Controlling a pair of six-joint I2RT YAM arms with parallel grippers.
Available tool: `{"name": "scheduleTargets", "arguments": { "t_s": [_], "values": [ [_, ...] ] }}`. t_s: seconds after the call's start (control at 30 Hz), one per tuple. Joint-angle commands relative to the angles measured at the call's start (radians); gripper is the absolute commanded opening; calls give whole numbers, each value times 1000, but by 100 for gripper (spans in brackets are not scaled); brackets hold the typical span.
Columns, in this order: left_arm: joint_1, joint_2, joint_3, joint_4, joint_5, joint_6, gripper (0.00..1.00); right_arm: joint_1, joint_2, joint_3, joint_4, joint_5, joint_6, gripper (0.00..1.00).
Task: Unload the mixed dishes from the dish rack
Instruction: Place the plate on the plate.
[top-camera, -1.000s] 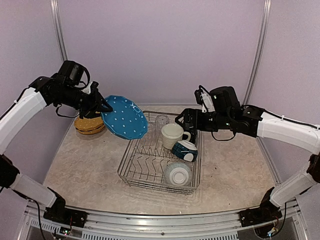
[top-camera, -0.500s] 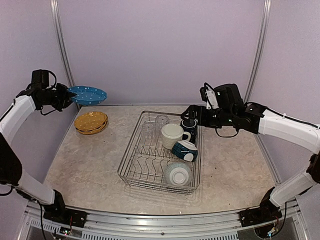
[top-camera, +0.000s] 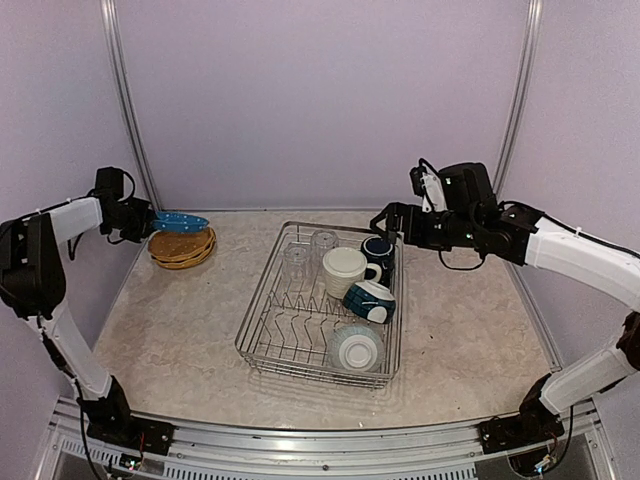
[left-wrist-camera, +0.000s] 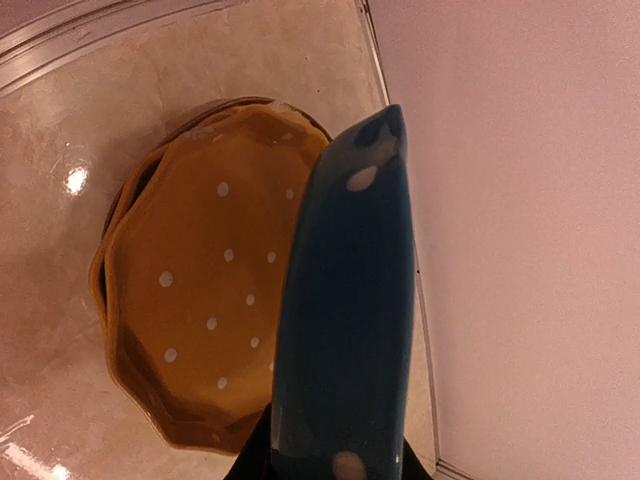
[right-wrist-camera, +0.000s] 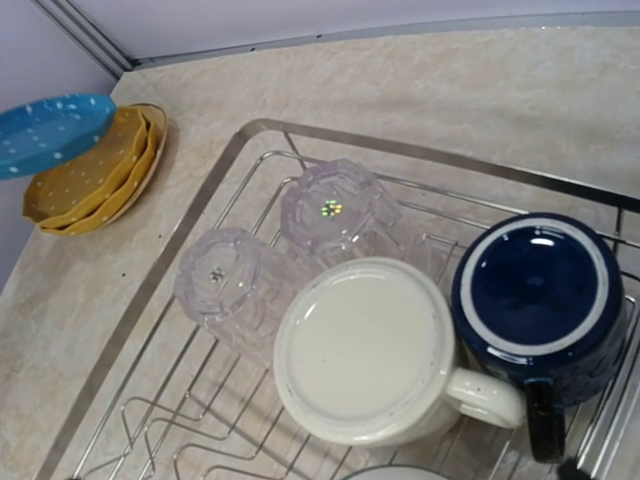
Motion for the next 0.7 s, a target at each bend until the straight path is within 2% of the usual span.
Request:
{"name": "scheduleTargets", "arguments": {
  "t_s": [0.0, 0.67],
  "values": [
    [15, 4, 32, 198, 24, -7, 0, -13, -33, 3, -26, 11, 3, 100],
    [31, 88, 20, 214, 90, 28, 2, -13, -54, -39, 7, -3, 30, 100]
  ]
}}
